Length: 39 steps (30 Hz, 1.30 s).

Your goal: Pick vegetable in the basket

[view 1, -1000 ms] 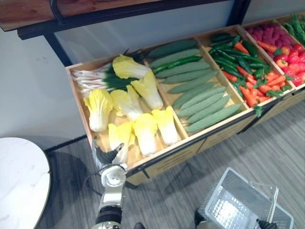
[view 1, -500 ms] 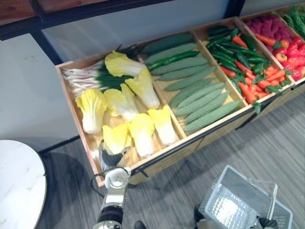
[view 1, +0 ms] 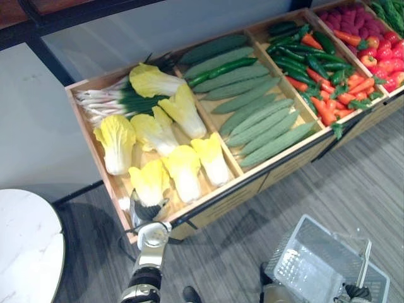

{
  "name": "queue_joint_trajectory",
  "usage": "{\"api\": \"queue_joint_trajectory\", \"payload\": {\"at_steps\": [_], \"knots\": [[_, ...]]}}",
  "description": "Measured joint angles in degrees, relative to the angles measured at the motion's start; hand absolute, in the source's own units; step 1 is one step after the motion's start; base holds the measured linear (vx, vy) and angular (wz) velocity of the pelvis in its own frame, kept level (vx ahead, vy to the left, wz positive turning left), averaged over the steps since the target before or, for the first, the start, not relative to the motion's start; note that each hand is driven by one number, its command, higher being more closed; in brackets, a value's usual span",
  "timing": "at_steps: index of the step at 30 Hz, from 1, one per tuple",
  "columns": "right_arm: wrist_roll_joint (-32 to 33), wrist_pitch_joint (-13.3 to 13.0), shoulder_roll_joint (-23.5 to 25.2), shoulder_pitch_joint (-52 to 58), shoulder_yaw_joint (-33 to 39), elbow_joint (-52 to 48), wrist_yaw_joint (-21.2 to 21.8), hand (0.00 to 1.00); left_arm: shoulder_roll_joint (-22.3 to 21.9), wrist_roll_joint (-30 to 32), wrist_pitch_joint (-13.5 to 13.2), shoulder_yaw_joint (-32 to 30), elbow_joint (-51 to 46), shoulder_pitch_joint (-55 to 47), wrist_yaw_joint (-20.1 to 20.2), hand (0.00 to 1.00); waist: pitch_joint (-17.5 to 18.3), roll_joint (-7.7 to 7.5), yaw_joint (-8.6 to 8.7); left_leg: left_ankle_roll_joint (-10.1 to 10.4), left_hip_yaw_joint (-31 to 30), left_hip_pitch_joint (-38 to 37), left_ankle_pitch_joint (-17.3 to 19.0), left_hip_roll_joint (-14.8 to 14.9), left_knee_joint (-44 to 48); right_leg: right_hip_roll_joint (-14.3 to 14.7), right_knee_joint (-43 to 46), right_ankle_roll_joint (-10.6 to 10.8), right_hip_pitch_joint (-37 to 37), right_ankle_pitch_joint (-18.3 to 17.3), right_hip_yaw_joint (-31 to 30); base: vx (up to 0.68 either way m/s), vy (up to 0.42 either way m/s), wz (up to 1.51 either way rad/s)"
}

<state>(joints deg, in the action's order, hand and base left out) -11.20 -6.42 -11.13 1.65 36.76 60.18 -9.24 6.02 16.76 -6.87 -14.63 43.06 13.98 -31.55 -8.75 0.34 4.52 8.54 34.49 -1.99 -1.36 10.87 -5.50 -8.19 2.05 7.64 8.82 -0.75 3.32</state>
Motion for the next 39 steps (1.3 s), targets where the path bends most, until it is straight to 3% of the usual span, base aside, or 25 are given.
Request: {"api": "queue_joint_trajectory", "payload": {"at_steps": [14, 22, 26, 30, 39], "knots": [[-0.09, 0.04, -2.45, -2.84, -1.36, 1.53, 0.01, 1.00, 3.29, 0.32, 0.15, -0.39, 7.33, 4.20, 0.63, 1.00, -0.37, 0.52, 0.05, 0.06, 0.89, -0.19, 0.04, -0.08, 0.00, 0.13, -1.15, -0.27, -0.12, 0.66, -0.56, 0.00, -0.006, -0.02], [-0.11, 0.11, -2.59, -2.38, -1.42, 2.46, 0.14, 1.00, 2.58, -1.06, 1.14, -0.42, 6.28, 4.72, 1.48, 1.00, -0.47, 0.35, 0.29, 0.06, -0.74, -0.92, 0.04, -0.09, -0.01, -0.08, -1.73, -0.27, -2.09, 0.66, 0.93, 0.01, -0.014, 0.08], [-0.10, 0.15, -2.02, -1.20, -0.63, 2.81, 0.17, 1.00, -2.49, -6.87, 2.43, 0.74, -8.90, -0.62, 2.88, 1.00, -0.82, -0.17, 0.30, -0.01, -3.82, -0.35, -0.01, -0.16, 0.00, -0.55, -1.89, -0.23, -3.32, 0.62, 3.85, 0.00, -0.023, 0.30], [-0.08, 0.35, -1.72, -0.28, 3.31, 2.81, 0.23, 1.00, -5.11, -6.98, 2.42, 4.52, -18.35, -4.91, 3.88, 1.00, -1.01, -0.49, 0.13, -0.22, -5.95, -0.55, -0.17, -0.27, 0.01, -0.92, -1.37, -0.23, -4.84, 0.62, 6.04, 0.01, -0.011, 0.30], [-0.07, 0.89, -1.32, 0.21, 3.84, 2.76, 1.02, 1.00, -5.08, -6.82, 2.38, 6.01, -22.15, -5.44, 5.52, 1.00, 0.04, -0.41, -0.04, -0.91, -8.25, -0.36, -0.70, -0.21, 0.01, -1.26, 0.12, -0.23, -5.47, 0.62, 7.93, -0.02, -0.009, 0.13]]}}
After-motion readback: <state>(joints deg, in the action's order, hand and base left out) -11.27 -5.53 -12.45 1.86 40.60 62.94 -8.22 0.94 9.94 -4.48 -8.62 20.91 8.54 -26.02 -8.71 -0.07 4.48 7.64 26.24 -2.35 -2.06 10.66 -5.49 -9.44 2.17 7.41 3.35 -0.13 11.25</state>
